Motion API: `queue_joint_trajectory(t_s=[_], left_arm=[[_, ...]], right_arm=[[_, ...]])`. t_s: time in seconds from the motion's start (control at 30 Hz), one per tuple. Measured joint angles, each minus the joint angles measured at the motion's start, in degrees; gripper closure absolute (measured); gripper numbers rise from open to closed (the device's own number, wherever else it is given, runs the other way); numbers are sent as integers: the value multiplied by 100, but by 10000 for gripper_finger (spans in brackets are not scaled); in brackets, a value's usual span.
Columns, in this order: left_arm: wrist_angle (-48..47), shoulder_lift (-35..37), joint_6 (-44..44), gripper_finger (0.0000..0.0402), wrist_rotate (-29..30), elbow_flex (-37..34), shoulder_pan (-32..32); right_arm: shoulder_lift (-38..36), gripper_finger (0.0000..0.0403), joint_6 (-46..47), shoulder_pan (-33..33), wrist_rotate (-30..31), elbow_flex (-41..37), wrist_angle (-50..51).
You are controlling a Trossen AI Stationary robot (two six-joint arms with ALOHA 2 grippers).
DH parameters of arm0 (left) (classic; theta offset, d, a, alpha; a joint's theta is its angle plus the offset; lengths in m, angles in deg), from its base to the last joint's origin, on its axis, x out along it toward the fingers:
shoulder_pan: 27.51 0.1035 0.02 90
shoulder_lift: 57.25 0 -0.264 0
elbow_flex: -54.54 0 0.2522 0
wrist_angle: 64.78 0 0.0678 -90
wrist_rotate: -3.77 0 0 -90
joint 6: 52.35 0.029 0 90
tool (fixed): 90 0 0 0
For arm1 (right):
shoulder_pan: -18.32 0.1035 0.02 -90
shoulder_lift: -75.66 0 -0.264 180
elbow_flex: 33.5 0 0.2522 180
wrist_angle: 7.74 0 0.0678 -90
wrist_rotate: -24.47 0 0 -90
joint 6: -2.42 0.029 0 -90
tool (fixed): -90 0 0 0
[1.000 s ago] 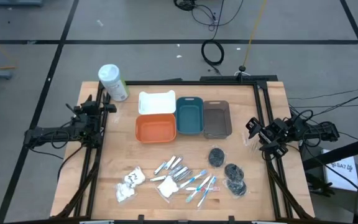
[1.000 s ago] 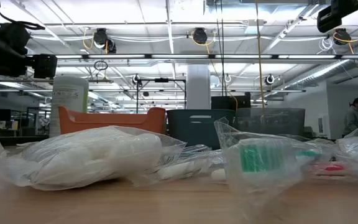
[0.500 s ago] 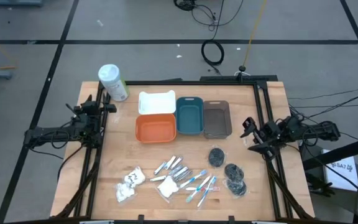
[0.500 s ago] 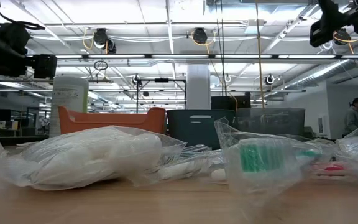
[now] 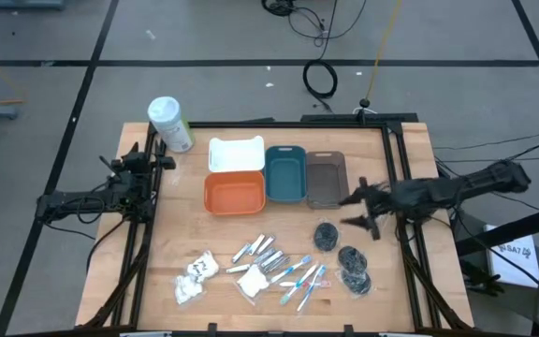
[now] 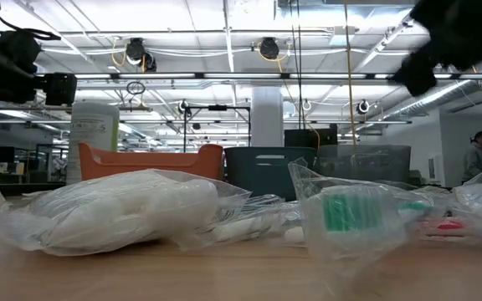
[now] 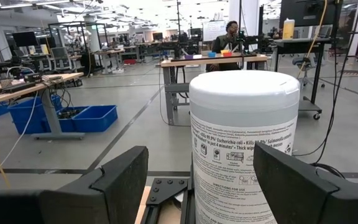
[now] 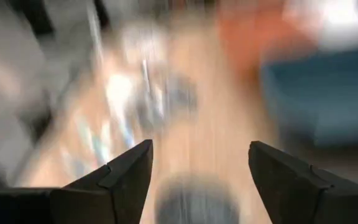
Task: Pick & Place Travel size toiletries
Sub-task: Put the black hairbrush into the transparent black bin
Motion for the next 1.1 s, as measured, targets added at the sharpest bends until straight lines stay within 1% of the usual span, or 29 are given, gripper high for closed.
queue_joint_trajectory(t_s=[0.13, 0.2, 0.27, 0.37, 0.47, 0.6, 0.73, 0.8, 0.93, 1.0, 1.1], left_arm=[[-2, 0, 2, 117, 0, 0, -1], [0, 1, 0, 117, 1, 0, -1], [-2, 0, 0, 117, 0, 0, -1], [-2, 0, 2, 117, 0, 0, -1], [-2, 0, 2, 117, 0, 0, -1], [0, 0, 2, 117, 0, 0, -1], [2, 0, 2, 117, 0, 0, -1], [0, 0, 2, 117, 2, 0, -1], [0, 0, 2, 117, 1, 0, 0], [0, 0, 2, 117, 0, 0, -1], [1, 0, 2, 117, 0, 0, -1]], right_arm=[[1233, 154, 674, 514, -33, 864, 1508], [1770, 157, 1089, 785, -53, 977, 2071], [2231, 159, 1470, 1058, -222, 960, 2270], [2710, 160, 2035, 1433, -616, 906, 2127], [3083, 160, 2426, 1750, -639, 786, 1894], [3363, 160, 2590, 2034, -642, 732, 1257], [3642, 161, 2768, 2246, -581, 721, 1039], [3828, 161, 2767, 2346, -477, 723, 962], [4080, 163, 2686, 2396, -465, 743, 617], [4087, 172, 2687, 2396, -466, 741, 599], [4064, 206, 2845, 2396, -452, 739, 643]])
